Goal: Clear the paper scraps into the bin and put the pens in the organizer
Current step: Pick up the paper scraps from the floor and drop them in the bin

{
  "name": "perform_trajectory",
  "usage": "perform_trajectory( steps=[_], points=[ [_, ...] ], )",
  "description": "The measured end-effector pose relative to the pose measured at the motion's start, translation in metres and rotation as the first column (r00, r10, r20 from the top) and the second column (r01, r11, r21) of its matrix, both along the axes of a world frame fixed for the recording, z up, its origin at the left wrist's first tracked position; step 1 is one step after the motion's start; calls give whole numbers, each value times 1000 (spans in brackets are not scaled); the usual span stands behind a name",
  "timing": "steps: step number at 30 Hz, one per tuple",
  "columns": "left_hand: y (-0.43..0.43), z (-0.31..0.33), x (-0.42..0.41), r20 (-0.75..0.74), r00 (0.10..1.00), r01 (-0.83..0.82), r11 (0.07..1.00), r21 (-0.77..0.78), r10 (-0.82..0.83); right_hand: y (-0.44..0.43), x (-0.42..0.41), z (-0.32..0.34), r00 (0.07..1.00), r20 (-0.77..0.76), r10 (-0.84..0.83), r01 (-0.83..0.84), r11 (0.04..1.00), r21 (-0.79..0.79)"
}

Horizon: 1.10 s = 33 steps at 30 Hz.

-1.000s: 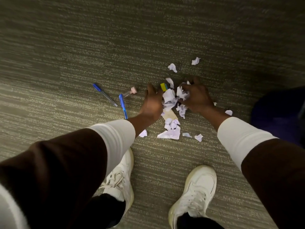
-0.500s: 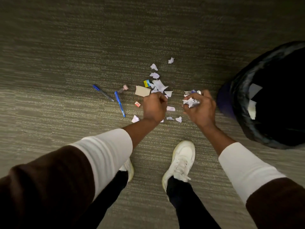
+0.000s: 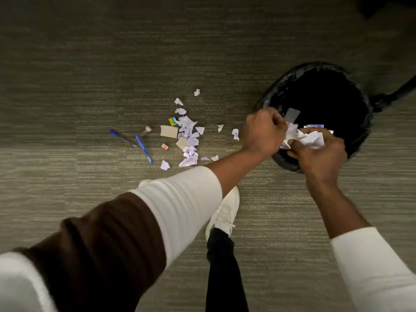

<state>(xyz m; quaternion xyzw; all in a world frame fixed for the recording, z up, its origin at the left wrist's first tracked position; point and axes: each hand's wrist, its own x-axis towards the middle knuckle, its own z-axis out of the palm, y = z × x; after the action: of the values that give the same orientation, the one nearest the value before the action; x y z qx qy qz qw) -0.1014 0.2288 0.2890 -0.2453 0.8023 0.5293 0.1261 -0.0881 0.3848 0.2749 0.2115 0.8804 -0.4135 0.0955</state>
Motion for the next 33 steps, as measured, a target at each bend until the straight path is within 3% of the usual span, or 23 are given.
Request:
perform_trajectory(
  steps=[5,9,15,20,25,28,33],
  points=[
    [25,-4,-5,5,993,116,993,-33,-116,36,-18,-5,998,57,1,-5,997,79],
    [3,-19,20,60,985,165,983,-80,-160,23,-11,0,993,96,68,-91,962,257],
    [-85,-55,79,247,938,287,943,-168,-242,-46,37,-9,922,90,376,-385,914,129],
    [-176,-87,123,494,807,492,831,-260,-323,-101,82,-60,794,306,525,-552,834,1],
    [-246,-130,145,591,716,647,672,-360,-372,-151,124,-131,702,481,525,-582,813,-38],
    [-272,-175,141,596,683,707,587,-395,-422,-187,145,-185,709,466,529,-581,813,-40],
    [-290,-239,113,514,739,671,535,-513,-435,-235,160,-253,776,345,527,-568,822,22]
  ],
)
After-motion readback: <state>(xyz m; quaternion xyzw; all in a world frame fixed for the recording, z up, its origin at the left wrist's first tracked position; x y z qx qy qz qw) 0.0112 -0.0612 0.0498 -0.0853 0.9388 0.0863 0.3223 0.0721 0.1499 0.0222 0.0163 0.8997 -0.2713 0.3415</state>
